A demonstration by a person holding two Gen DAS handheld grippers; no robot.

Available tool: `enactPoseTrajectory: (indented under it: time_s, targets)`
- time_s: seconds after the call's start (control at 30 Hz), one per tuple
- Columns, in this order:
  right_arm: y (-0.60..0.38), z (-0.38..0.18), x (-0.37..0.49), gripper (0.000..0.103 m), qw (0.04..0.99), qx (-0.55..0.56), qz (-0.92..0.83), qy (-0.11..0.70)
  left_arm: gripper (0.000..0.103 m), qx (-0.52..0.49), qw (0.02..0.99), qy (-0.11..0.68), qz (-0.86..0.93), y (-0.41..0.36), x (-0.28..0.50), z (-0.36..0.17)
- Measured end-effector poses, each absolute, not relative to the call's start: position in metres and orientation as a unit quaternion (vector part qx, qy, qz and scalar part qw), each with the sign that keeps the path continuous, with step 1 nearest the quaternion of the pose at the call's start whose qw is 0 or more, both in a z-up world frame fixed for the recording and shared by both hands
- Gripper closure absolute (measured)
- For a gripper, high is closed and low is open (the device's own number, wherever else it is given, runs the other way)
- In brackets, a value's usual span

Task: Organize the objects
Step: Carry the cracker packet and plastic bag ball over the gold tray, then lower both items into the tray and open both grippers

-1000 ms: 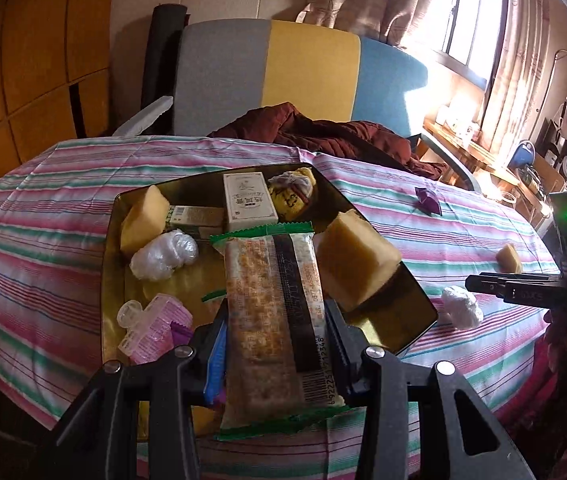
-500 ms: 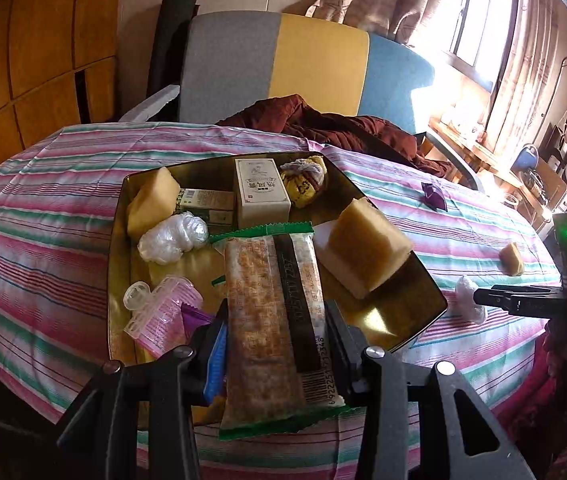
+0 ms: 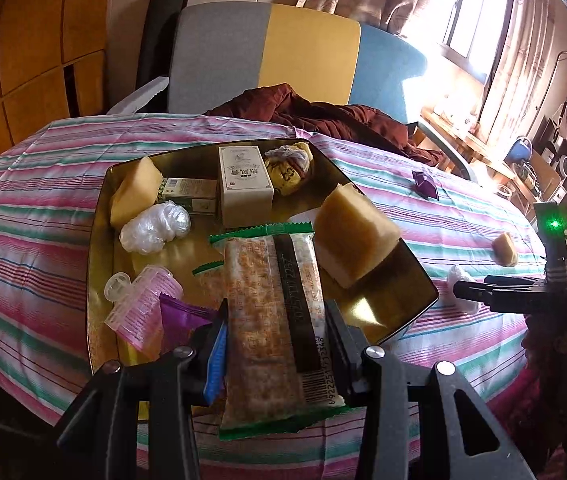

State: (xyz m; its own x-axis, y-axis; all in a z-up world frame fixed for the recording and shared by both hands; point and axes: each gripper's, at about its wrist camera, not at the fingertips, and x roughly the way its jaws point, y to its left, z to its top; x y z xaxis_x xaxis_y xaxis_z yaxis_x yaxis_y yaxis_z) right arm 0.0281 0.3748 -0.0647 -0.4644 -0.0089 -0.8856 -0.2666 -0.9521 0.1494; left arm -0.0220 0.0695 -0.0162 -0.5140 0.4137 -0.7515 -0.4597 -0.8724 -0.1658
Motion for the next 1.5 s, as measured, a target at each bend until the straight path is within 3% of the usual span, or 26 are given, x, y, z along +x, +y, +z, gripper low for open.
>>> enactPoseTrajectory:
  time_s: [0.27, 0.37, 0.47, 0.53, 0.7, 0.8, 1.1, 1.3, 1.5]
  targets:
    - [0.389, -0.069, 0.034, 0.003, 0.108, -0.504, 0.842, 0.159, 0.060, -0.424, 0.251, 0.026, 0.870, 0.070, -0.022, -0.016]
    - [0.393, -0.075, 0.034, 0.007, 0.087, -0.510, 0.832, 0.198, 0.060, -0.425, 0.251, 0.026, 0.870, 0.069, -0.022, -0.016]
    - [0.392, -0.080, 0.031, 0.023, 0.087, -0.518, 0.827, 0.202, 0.060, -0.426, 0.249, 0.025, 0.870, 0.069, -0.023, -0.017]
    - [0.391, -0.082, 0.030, 0.038, 0.088, -0.520, 0.824, 0.205, 0.060, -0.426, 0.248, 0.025, 0.870, 0.069, -0.022, -0.017]
    - [0.385, -0.085, 0.018, 0.042, 0.088, -0.532, 0.821, 0.187, 0.060, -0.424, 0.243, 0.019, 0.872, 0.064, -0.023, -0.016]
    - [0.375, -0.085, 0.017, 0.066, 0.109, -0.534, 0.828, 0.134, 0.060, -0.424, 0.232, 0.012, 0.876, 0.056, -0.026, -0.015]
    - [0.367, -0.051, 0.034, 0.066, 0.081, -0.491, 0.856, 0.137, 0.060, -0.433, 0.206, -0.034, 0.877, 0.019, -0.033, -0.016]
    - [0.319, -0.004, 0.015, 0.066, 0.008, -0.447, 0.888, 0.111, 0.060, -0.441, 0.216, -0.094, 0.866, 0.001, -0.039, -0.015]
    - [0.258, 0.005, -0.027, 0.066, -0.057, -0.446, 0.890, 0.072, 0.060, -0.446, 0.233, -0.115, 0.856, 0.017, -0.051, -0.017]
